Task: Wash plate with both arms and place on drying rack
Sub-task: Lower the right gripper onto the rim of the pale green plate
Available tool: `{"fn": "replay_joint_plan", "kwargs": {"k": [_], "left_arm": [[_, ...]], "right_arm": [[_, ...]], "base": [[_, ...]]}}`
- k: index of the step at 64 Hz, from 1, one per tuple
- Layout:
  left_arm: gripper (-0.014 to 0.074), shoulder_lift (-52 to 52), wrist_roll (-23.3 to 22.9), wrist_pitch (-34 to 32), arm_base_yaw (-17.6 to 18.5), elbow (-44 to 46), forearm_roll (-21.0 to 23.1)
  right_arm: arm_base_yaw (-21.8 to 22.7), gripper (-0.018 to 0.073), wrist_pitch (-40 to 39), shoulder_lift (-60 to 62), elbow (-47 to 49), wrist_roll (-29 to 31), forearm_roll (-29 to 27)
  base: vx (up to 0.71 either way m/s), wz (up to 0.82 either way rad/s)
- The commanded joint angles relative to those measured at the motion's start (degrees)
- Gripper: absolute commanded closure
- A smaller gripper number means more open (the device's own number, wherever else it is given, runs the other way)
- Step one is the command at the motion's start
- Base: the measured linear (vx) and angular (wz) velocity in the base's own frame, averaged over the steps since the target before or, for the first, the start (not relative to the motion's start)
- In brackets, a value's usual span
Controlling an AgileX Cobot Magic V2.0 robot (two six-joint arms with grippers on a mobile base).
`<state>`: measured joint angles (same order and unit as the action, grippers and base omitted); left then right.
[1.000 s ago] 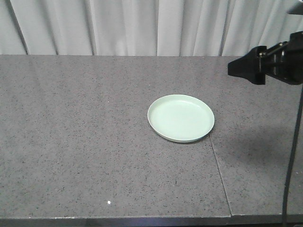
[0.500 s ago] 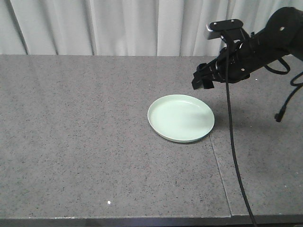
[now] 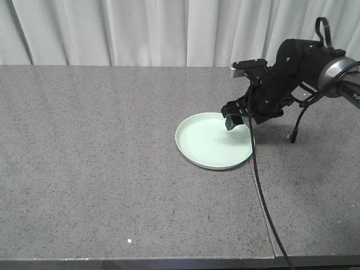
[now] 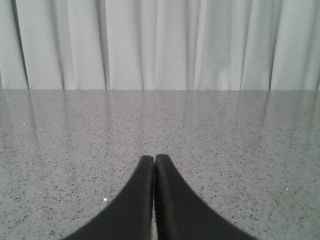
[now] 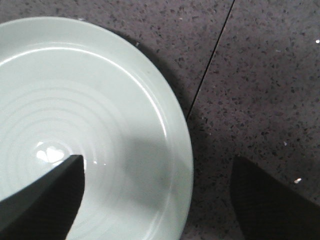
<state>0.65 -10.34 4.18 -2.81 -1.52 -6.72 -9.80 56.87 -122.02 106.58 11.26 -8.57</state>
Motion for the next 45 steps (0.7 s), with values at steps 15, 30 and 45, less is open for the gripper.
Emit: {"fn": "replay_joint_plan", "kwargs": {"k": [15, 30, 45], "left_arm": [[0.0602, 0.9, -0.5, -4.2, 0.0, -1.1, 0.0], [0.0602, 0.9, -0.5, -4.2, 0.0, -1.1, 0.0], [0.0602, 0.9, -0.5, -4.2, 0.0, -1.1, 0.0]], "right_arm": [[0.4, -0.0011, -0.4, 0.3, 2.2, -1.0, 1.2], [0.4, 0.0029, 0.9, -0.2, 2.2, -1.1, 1.3], [0.4, 0.0331, 2.7, -0.8, 2.2, -3.0, 3.9]], "base": [[0.00, 0.00], [0.00, 0.00], [0.00, 0.00]]}}
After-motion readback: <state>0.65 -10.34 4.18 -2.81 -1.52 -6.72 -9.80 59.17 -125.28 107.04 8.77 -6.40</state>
